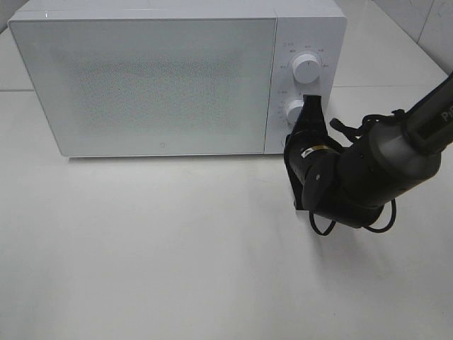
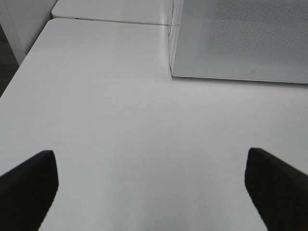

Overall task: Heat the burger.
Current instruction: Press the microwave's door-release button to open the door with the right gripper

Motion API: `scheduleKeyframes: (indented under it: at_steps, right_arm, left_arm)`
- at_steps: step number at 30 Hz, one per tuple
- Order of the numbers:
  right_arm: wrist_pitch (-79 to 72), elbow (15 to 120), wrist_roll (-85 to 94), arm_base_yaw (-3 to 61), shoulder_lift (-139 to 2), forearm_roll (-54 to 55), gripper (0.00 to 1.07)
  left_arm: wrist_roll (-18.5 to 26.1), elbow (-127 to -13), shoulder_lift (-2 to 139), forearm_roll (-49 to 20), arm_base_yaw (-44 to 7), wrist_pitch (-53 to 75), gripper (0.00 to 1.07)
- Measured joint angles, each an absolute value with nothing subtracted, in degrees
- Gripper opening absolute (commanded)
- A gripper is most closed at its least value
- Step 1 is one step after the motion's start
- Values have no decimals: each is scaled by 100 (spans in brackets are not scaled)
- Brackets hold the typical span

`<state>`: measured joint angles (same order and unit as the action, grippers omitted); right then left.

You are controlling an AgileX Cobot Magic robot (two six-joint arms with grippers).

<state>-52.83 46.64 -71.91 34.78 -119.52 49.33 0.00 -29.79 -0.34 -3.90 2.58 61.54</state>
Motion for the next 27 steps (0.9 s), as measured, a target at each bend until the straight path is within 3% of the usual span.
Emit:
scheduleKeyframes:
  at_steps: [27]
  right_arm:
    - [-5202,5105,-7448,3249,-12399,4664,0]
  left_arm:
    - [0,-2979,-34,-390,258,6154,98]
